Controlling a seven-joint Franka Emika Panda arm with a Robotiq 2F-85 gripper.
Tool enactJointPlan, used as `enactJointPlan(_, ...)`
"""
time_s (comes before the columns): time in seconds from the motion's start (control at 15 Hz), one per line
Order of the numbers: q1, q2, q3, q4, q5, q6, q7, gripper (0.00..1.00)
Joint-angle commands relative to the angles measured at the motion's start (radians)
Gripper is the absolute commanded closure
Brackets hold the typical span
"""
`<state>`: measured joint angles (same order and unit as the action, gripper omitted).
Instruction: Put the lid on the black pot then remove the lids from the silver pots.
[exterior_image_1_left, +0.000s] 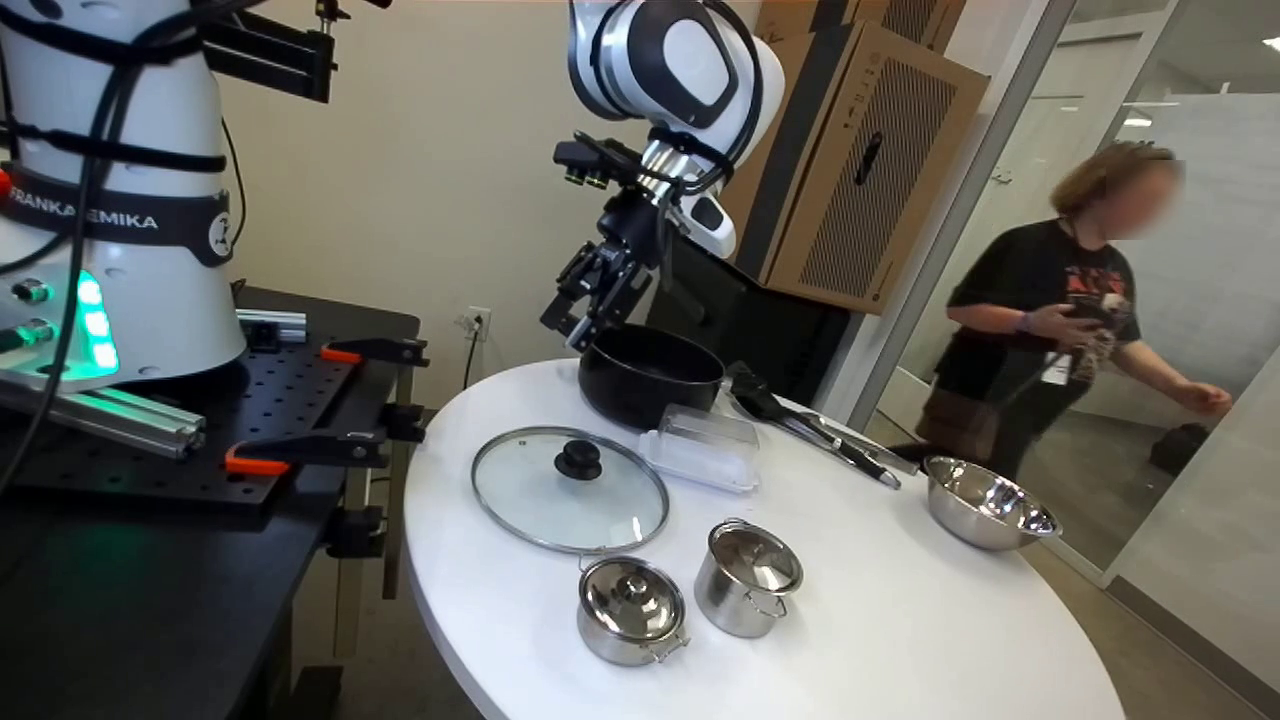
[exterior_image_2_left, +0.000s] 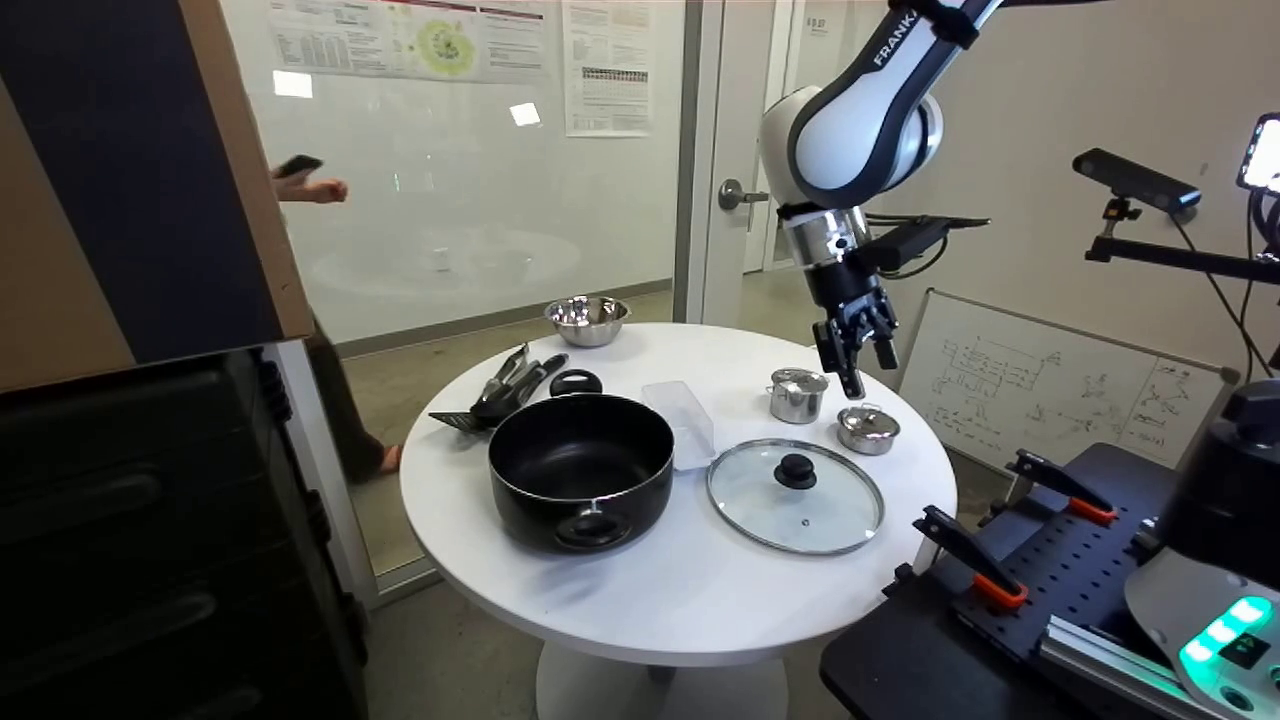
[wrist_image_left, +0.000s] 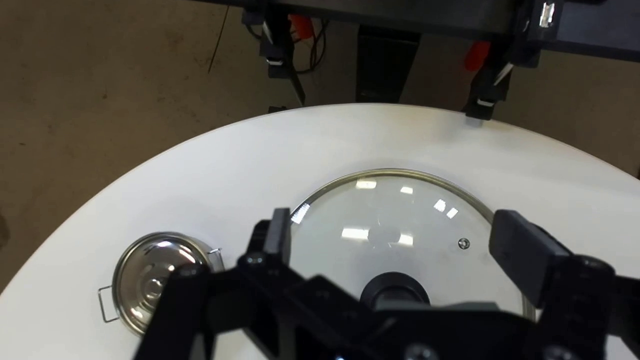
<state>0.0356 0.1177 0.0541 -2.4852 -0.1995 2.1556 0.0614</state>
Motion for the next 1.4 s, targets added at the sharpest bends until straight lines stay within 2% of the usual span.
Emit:
enactJointPlan(0.0,0.008,0.016,-0.006,-0.022,0.001,0.085,0.011,0.0)
enactJointPlan(0.73,0.017,0.263,-0.045,0.015,-0.01,0.447,0.017,0.0)
enactJointPlan(1.33,0.094,0.458,-0.099,0.116,0.01,0.595,0.095,0.0)
